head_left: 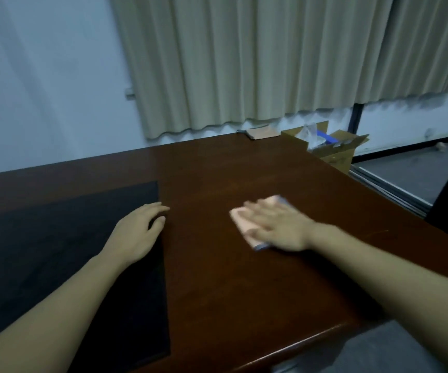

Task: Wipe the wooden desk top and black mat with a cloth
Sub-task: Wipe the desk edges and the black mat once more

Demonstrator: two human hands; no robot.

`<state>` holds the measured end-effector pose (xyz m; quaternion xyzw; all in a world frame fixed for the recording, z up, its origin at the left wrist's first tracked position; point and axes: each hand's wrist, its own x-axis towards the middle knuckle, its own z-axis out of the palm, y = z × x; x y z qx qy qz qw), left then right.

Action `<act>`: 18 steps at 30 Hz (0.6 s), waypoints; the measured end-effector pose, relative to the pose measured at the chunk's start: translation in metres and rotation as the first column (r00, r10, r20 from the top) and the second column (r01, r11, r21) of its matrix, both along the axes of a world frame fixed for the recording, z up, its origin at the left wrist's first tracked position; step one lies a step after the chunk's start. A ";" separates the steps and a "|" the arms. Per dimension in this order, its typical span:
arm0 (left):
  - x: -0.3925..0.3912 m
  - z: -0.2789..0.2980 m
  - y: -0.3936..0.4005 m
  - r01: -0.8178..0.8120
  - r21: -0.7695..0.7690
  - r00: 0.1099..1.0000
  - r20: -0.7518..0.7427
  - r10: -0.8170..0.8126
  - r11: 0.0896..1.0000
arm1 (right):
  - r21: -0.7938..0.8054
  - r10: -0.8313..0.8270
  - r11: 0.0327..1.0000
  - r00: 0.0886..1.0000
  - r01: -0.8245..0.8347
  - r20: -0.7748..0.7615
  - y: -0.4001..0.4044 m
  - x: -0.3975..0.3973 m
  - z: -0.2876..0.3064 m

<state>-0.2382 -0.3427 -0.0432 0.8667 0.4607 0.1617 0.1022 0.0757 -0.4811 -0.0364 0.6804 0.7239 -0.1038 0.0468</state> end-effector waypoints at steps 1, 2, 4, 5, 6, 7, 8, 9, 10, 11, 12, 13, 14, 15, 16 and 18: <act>-0.006 0.003 -0.001 0.000 0.004 1.000 0.004 0.000 1.000 | -0.008 -0.087 0.996 0.996 0.087 0.020 0.004 0.025 0.000; -0.015 0.005 -0.003 -0.009 0.008 1.000 0.005 0.009 1.000 | -0.010 -0.173 0.985 0.984 0.174 0.046 0.011 0.047 -0.001; -0.035 0.009 -0.004 -0.031 0.011 0.999 -0.014 0.031 0.999 | 0.006 -0.313 0.950 0.946 0.313 0.090 0.030 0.078 -0.004; -0.049 0.010 -0.004 -0.042 0.012 0.999 -0.033 0.042 0.999 | 0.014 -0.358 0.933 0.929 0.359 0.089 0.043 0.082 -0.006; -0.062 0.010 -0.004 -0.051 0.009 0.997 -0.058 0.051 0.999 | 0.015 -0.396 0.918 0.916 0.396 0.073 0.055 0.079 -0.007; -0.075 0.011 -0.004 -0.063 0.003 0.995 -0.073 0.063 0.998 | 0.015 -0.424 0.906 0.904 0.424 0.057 0.066 0.070 -0.008; -0.088 0.012 -0.003 -0.078 -0.002 0.994 -0.075 0.078 0.997 | 0.014 -0.440 0.898 0.897 0.440 0.050 0.078 0.057 -0.007; -0.099 0.012 -0.002 -0.098 -0.008 0.993 -0.071 0.097 0.995 | 0.011 -0.434 0.901 0.900 0.434 0.047 0.089 0.039 -0.006; -0.110 0.013 0.000 -0.118 -0.015 0.991 -0.068 0.117 0.993 | 0.004 -0.406 0.914 0.913 0.406 0.045 0.099 0.017 -0.003; -0.120 0.013 0.001 -0.136 -0.024 0.989 -0.069 0.134 0.990 | -0.001 -0.358 0.934 0.933 0.358 0.044 0.106 -0.010 -0.001; -0.128 0.013 0.002 -0.152 -0.028 0.986 -0.072 0.150 0.988 | -0.005 -0.293 0.956 0.955 0.293 0.046 0.110 -0.039 0.001; -0.135 0.011 0.005 -0.166 -0.036 0.984 -0.075 0.163 0.986 | -0.008 -0.211 0.977 0.976 0.212 0.051 0.110 -0.071 0.002; -0.141 0.010 0.006 -0.179 -0.045 0.982 -0.074 0.175 0.983 | -0.011 -0.110 0.994 0.992 0.111 0.057 0.106 -0.103 0.003; -0.145 0.009 0.008 -0.190 -0.054 0.980 -0.069 0.186 0.980 | -0.010 0.005 1.000 0.998 -0.004 0.062 0.096 -0.131 0.002; -0.147 0.007 0.011 -0.193 -0.062 0.980 -0.064 0.189 0.979 | -0.003 0.116 0.993 0.991 -0.116 0.066 0.081 -0.153 0.001; -0.148 0.001 0.015 -0.197 -0.085 0.980 -0.045 0.194 0.977 | 0.024 0.266 0.963 0.963 -0.267 0.036 0.053 -0.164 -0.002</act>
